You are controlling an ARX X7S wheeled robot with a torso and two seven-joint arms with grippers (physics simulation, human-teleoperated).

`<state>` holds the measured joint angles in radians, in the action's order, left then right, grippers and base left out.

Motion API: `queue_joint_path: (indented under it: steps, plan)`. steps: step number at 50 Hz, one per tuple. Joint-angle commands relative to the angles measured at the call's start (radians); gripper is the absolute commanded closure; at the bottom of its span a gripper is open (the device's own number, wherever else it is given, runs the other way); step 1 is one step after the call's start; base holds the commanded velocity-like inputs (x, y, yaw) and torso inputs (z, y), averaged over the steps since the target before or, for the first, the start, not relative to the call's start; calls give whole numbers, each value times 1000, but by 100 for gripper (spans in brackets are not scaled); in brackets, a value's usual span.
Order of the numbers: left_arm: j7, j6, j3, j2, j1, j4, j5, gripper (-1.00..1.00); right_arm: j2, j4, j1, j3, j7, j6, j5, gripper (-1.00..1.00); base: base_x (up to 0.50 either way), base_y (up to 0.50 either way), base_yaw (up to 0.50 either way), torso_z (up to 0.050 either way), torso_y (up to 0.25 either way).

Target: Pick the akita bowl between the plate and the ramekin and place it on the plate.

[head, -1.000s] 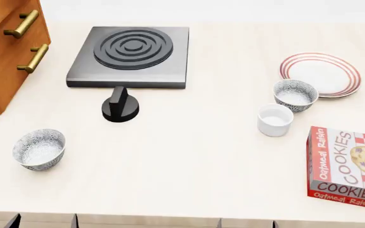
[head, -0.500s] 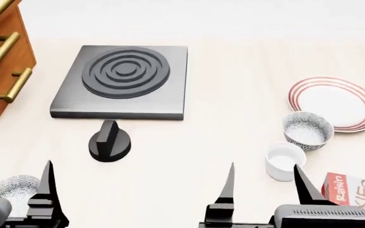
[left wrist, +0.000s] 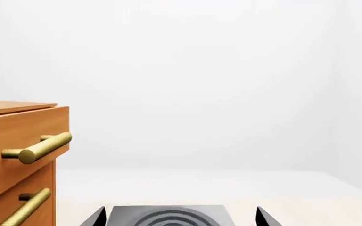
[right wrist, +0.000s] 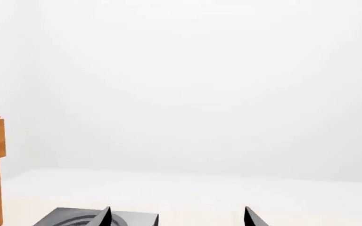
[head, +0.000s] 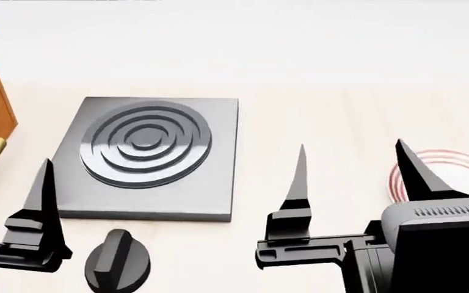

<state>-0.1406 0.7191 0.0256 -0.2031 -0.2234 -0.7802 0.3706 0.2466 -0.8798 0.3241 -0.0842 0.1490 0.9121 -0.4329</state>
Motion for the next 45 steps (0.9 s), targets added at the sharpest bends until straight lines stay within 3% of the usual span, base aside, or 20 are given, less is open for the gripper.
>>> queue_joint_path:
  steps: [1,21,24,29,45]
  plan:
    - [-5,49,11,-12,-28,-33,39,-100,29,-43,38,-1,-1,55,-34,-100,500,0,0,0,0]
    - [-16,39,5,-25,-32,-32,48,-100,46,-46,46,-9,-6,36,-57,-100,500,0,0,0,0]
    - [-17,35,2,-27,-32,-29,46,-100,42,-43,15,-21,-32,-30,-60,-100,500,0,0,0,0]
    - [-18,31,-1,-30,-30,-27,48,-100,42,-14,51,-41,-38,17,-107,-100,14,0,0,0,0]
    - [-29,34,6,-34,-30,-28,66,-100,43,-27,52,-50,-20,36,-137,-100,-10,-494,0,0,0]
